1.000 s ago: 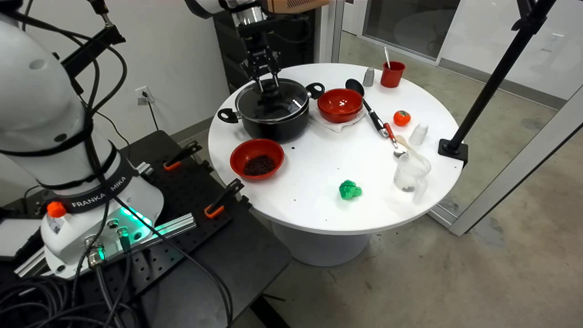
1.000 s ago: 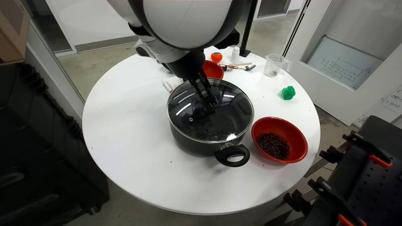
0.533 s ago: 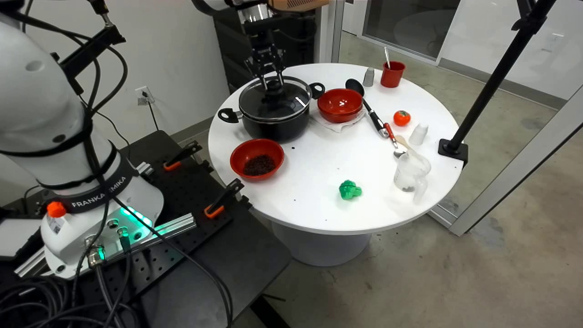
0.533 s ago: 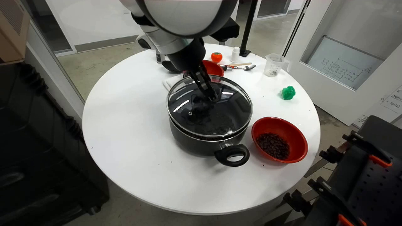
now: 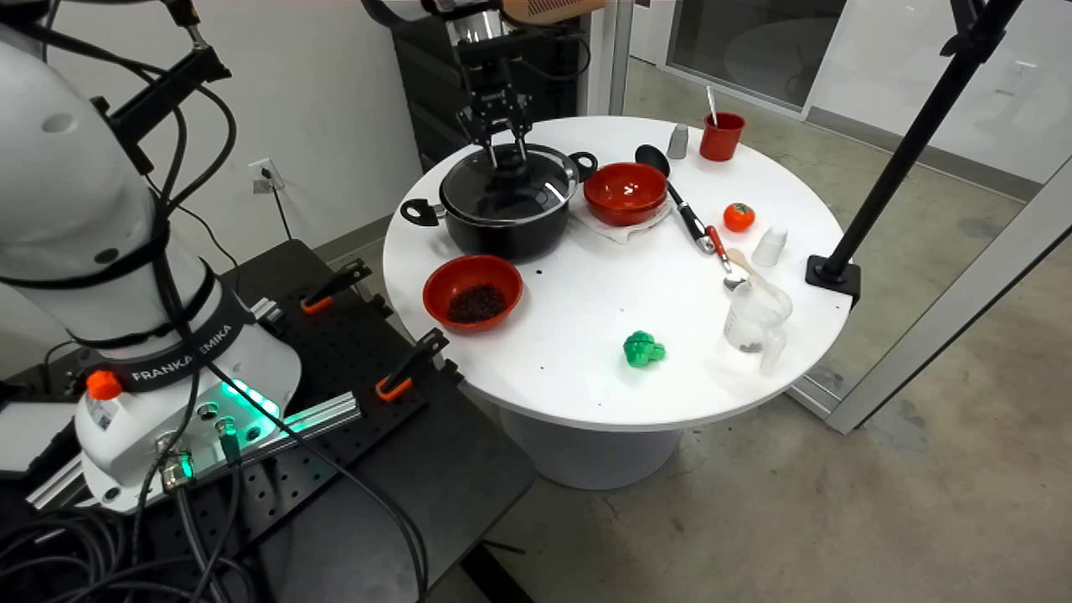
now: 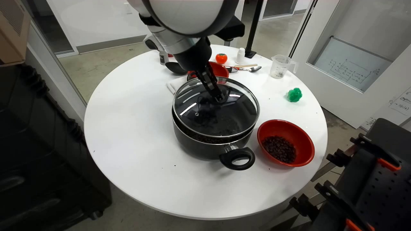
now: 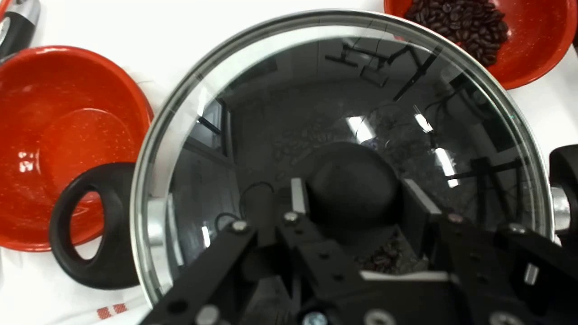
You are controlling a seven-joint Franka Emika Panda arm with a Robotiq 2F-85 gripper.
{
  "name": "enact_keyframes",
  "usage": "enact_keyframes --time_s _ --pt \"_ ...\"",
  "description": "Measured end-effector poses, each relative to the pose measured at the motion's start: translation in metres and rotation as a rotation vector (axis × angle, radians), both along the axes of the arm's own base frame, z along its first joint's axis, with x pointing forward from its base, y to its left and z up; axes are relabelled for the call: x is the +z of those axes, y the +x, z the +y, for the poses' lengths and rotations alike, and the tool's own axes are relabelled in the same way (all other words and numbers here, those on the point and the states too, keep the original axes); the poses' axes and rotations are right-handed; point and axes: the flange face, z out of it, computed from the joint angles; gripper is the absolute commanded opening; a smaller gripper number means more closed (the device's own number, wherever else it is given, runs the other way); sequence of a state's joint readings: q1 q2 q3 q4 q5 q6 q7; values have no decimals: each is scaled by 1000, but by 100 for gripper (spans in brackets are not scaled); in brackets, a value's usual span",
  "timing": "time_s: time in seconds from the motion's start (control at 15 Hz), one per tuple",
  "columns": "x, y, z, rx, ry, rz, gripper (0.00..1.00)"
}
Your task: Pick up the lid and close the pot with it
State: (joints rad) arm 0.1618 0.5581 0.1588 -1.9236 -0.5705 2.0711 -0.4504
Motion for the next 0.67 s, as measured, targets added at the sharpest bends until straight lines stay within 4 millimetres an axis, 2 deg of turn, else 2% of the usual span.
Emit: enact_keyframes --time_s 0.67 --pt "-7 -5 14 22 2 13 26"
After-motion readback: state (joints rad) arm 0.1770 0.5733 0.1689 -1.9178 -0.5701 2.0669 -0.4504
